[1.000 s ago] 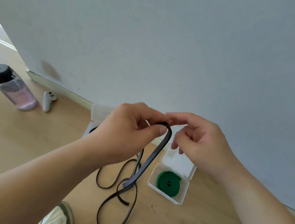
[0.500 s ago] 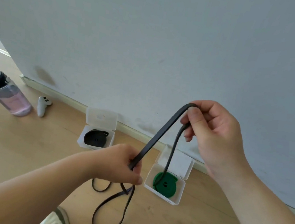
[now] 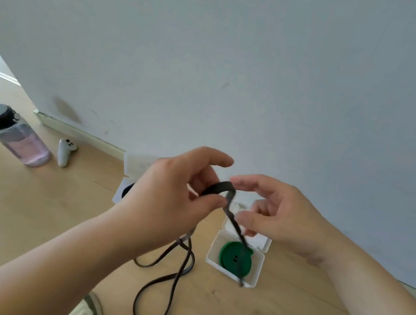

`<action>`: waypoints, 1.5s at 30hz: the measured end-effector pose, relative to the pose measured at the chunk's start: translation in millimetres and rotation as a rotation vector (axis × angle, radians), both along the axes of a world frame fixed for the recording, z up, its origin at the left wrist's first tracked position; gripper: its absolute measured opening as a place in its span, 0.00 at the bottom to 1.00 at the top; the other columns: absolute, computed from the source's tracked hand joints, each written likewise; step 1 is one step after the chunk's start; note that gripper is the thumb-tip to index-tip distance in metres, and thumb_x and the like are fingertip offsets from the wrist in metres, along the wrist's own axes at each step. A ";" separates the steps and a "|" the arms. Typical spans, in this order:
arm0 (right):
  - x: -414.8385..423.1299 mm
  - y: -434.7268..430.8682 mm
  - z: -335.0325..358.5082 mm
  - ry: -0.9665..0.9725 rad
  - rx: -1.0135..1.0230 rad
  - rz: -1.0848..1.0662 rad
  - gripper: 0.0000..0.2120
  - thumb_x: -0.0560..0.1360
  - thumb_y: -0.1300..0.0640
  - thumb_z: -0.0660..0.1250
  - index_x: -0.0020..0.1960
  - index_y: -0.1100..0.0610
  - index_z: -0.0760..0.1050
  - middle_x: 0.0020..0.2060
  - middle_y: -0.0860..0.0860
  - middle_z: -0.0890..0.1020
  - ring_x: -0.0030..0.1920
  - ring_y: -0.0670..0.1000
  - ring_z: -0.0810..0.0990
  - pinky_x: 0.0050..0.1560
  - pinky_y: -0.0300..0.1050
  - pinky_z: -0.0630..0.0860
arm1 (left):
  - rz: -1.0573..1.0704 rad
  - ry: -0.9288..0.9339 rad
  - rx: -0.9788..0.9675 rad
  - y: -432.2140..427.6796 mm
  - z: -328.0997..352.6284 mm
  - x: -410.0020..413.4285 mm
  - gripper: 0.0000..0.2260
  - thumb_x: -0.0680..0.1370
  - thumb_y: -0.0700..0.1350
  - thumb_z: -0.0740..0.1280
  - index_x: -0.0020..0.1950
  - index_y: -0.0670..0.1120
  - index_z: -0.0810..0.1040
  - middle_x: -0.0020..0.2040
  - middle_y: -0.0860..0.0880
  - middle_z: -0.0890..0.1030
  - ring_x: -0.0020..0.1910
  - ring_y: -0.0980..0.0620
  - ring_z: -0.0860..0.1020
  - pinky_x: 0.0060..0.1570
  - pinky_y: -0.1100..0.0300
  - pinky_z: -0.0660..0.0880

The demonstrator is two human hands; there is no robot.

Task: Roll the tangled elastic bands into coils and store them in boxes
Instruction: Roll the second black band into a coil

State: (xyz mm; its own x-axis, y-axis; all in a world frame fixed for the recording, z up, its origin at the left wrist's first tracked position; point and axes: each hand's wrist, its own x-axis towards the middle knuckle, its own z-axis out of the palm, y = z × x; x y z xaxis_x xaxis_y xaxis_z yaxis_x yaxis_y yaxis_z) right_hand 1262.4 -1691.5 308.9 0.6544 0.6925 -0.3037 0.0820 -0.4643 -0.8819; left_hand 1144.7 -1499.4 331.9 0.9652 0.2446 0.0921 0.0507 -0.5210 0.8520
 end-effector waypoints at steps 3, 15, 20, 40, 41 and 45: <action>-14.2 12.4 14.0 0.072 0.220 -0.010 0.14 0.75 0.64 0.76 0.57 0.52 0.83 0.47 0.53 0.88 0.36 0.56 0.83 0.44 0.48 0.82 | 0.011 -0.095 -0.062 -3.1 5.4 3.4 0.18 0.75 0.41 0.77 0.60 0.57 0.79 0.44 0.58 0.86 0.45 0.60 0.84 0.44 0.72 0.77; -6.0 12.1 8.8 -0.103 0.401 -0.328 0.07 0.81 0.64 0.67 0.47 0.56 0.81 0.34 0.55 0.83 0.30 0.53 0.75 0.35 0.44 0.76 | -0.228 0.662 0.048 23.2 -64.4 8.5 0.12 0.72 0.50 0.76 0.52 0.57 0.79 0.46 0.54 0.82 0.47 0.53 0.84 0.51 0.59 0.82; 14.0 -10.4 3.9 -0.273 0.203 -0.478 0.06 0.80 0.58 0.70 0.45 0.53 0.82 0.29 0.48 0.79 0.30 0.47 0.73 0.33 0.40 0.72 | -0.248 0.715 0.212 54.0 -61.5 8.2 0.12 0.71 0.56 0.77 0.51 0.59 0.80 0.41 0.56 0.80 0.43 0.54 0.82 0.43 0.63 0.78; -16.2 29.9 3.2 -0.129 0.183 -0.133 0.05 0.72 0.49 0.75 0.48 0.46 0.83 0.33 0.58 0.83 0.34 0.52 0.83 0.40 0.38 0.78 | -0.124 -0.045 -0.199 20.6 -10.5 13.5 0.23 0.78 0.45 0.74 0.72 0.53 0.75 0.44 0.53 0.84 0.44 0.55 0.83 0.47 0.53 0.83; -16.2 29.8 2.4 -0.150 0.205 -0.143 0.05 0.73 0.48 0.74 0.47 0.47 0.83 0.32 0.55 0.84 0.33 0.51 0.83 0.40 0.38 0.78 | -0.131 -0.025 -0.210 22.6 -12.7 13.5 0.24 0.78 0.49 0.74 0.73 0.53 0.74 0.44 0.53 0.84 0.44 0.55 0.83 0.46 0.53 0.83; -14.7 29.8 3.8 -0.208 0.358 -0.221 0.02 0.80 0.60 0.70 0.48 0.55 0.81 0.38 0.54 0.86 0.34 0.58 0.83 0.43 0.53 0.83 | -0.311 0.359 -0.003 25.9 -37.4 9.2 0.24 0.70 0.64 0.74 0.63 0.60 0.74 0.43 0.57 0.81 0.44 0.58 0.82 0.50 0.56 0.81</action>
